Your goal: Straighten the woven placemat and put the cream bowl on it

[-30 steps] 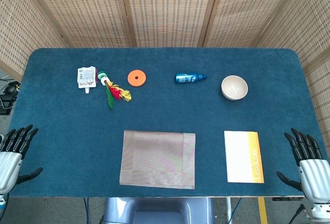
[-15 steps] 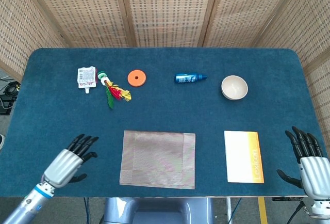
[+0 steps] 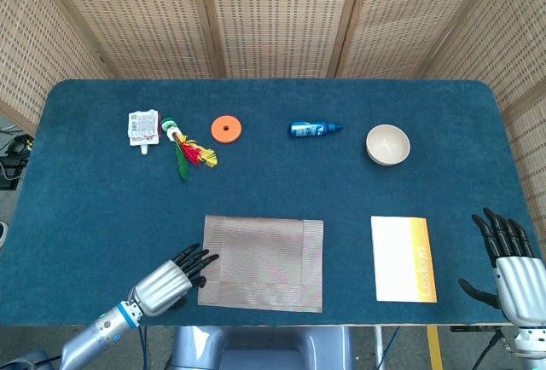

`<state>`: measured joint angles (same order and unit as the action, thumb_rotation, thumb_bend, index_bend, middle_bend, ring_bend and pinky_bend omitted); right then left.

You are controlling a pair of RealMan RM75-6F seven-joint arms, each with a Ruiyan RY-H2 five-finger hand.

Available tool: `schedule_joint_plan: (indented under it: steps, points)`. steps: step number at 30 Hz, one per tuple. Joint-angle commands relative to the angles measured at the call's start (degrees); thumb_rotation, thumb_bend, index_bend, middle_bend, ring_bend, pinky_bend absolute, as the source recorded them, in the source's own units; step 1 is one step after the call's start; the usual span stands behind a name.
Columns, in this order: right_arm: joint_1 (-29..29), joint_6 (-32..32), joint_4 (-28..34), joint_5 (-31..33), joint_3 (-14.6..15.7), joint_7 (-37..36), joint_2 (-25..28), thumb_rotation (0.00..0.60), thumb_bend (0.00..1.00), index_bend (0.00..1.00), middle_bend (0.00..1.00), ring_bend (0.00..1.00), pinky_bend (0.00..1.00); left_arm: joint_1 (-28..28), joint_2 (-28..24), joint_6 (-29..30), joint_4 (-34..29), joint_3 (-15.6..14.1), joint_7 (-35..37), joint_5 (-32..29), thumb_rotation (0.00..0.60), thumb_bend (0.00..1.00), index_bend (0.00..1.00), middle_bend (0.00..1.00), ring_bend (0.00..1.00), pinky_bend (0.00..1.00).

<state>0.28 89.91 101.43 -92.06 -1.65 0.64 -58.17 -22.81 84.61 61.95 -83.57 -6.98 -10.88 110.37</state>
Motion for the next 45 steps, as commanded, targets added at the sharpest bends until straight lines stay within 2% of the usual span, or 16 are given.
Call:
schedule_joint_plan:
  steps: [1,14,36,45]
  points:
    - [0.0,0.02,0.01,-0.05,0.01,0.0,0.01,0.6,0.0,0.0,0.0,0.0,0.0,-0.54,1.15,-0.45,1.07,-0.72,0.1,-0.06,0.6,0.29,0.42,0.0,0.0,0.0]
    - [0.05,-0.03,0.02,0.06,-0.03,-0.88,0.4,0.6,0.0,0.0,0.0,0.0,0.0,-1.77,5.57,-0.58,5.35,-2.26,0.07,-1.2,0.6,0.31,0.42,0.0,0.0,0.0]
    - [0.11,-0.27,0.05,0.46,-0.08,-0.86,0.44,0.6,0.0,0.0,0.0,0.0,0.0,-3.41,6.24,-0.63,4.77,-2.51,-1.98,-4.82,0.6,0.31,0.42,0.0,0.0,0.0]
    - [0.14,-0.27,0.04,0.44,-0.09,-1.19,0.62,0.6,0.0,0.0,0.0,0.0,0.0,-3.72,7.42,-0.94,5.4,-2.59,-2.92,-6.1,0.6,0.38,0.42,0.0,0.0,0.0]
